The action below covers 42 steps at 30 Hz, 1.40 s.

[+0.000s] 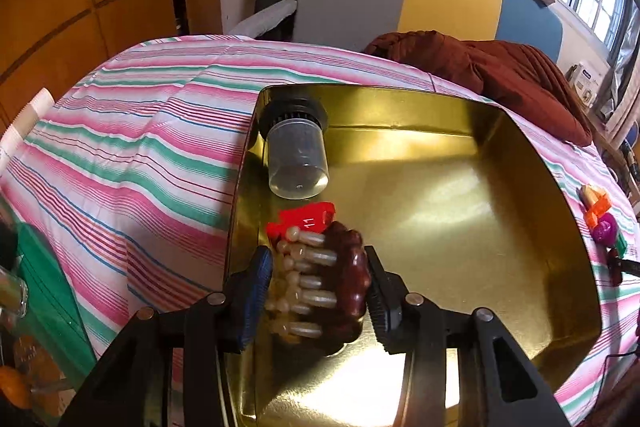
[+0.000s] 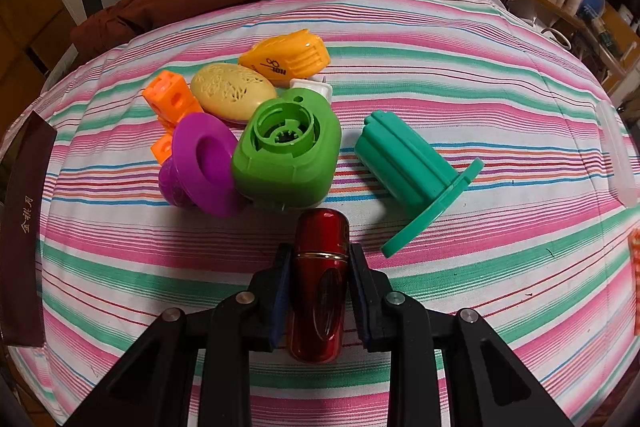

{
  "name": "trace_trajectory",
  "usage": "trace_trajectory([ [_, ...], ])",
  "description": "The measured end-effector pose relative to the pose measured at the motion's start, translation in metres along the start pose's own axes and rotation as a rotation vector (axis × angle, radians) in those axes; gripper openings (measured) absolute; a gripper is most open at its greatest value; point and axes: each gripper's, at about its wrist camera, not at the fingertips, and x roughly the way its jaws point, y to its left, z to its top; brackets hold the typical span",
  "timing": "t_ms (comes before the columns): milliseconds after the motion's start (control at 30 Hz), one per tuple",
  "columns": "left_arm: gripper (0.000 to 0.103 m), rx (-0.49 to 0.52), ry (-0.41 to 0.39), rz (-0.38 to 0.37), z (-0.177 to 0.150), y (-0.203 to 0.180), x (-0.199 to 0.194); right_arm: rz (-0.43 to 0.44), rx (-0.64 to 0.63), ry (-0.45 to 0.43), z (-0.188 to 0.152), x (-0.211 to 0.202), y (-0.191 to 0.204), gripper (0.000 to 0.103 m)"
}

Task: Organize rigid objects
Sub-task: 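Carry the brown brush into the gold tray and open the left gripper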

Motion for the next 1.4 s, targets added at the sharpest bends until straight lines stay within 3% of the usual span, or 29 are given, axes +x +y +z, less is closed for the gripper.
trace_trajectory([
  [233,0.051,0.02,-0.042,-0.006,-0.005,-0.004,-0.02,-0.003,-0.003,0.0,0.0,-0.001,0.0,0.028],
  [467,0.053,0.055,-0.071,0.055,-0.011,-0.011,-0.033,-0.01,-0.012,-0.002,0.002,0.003,-0.002,0.028],
  [633,0.054,0.008,-0.117,0.01,-0.017,-0.007,-0.052,-0.013,-0.014,-0.003,0.001,0.002,-0.002,0.028],
  [800,0.054,-0.018,-0.149,0.017,-0.023,-0.009,-0.071,-0.019,-0.018,-0.006,0.0,0.001,-0.005,0.028],
  [1200,0.054,0.023,-0.166,0.005,-0.032,-0.022,-0.094,-0.031,-0.061,0.039,-0.012,-0.007,0.008,0.027],
  [1400,0.054,-0.003,-0.169,0.008,-0.039,-0.016,-0.094,-0.027,-0.119,0.079,-0.028,-0.018,0.027,0.027],
])
